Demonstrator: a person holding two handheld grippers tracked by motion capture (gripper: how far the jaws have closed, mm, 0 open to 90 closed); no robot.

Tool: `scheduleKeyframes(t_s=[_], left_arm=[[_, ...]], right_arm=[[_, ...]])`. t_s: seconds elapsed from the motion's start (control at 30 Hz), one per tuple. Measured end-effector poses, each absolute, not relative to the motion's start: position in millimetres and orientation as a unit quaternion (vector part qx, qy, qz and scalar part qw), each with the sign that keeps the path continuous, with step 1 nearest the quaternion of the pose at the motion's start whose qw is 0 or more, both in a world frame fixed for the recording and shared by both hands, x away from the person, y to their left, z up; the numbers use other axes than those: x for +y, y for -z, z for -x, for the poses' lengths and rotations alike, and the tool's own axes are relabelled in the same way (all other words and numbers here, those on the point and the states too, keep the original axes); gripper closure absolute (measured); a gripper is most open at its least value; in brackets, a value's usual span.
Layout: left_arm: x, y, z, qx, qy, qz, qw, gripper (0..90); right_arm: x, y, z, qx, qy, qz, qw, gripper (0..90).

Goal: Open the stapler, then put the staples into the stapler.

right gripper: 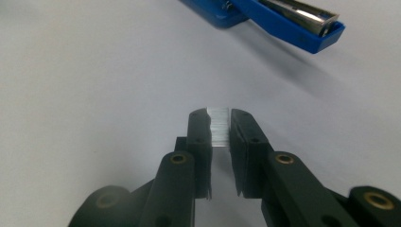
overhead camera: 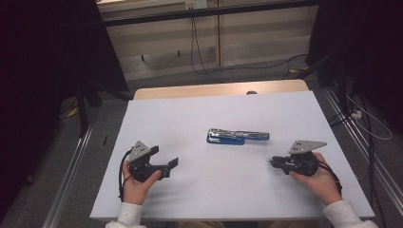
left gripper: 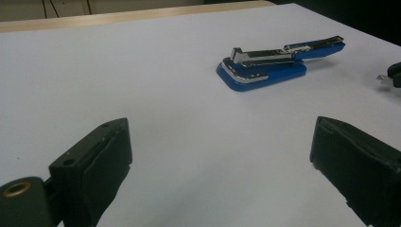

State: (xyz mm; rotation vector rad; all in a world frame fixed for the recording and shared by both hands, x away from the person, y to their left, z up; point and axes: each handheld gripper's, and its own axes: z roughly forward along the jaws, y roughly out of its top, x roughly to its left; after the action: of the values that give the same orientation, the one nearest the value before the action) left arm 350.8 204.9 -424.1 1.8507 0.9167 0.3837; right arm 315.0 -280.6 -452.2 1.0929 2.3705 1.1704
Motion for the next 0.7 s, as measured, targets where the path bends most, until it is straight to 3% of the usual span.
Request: scheduleKeyframes(t_s=[0.7], left_arm=[[213.5, 422.8, -347.8, 0.374, -0.157, -0.763, 0.503, 4.5]], right_arm=[[-258.6, 413.0, -352.8, 0.832, -0.424, -0.333, 0.132, 79.5]])
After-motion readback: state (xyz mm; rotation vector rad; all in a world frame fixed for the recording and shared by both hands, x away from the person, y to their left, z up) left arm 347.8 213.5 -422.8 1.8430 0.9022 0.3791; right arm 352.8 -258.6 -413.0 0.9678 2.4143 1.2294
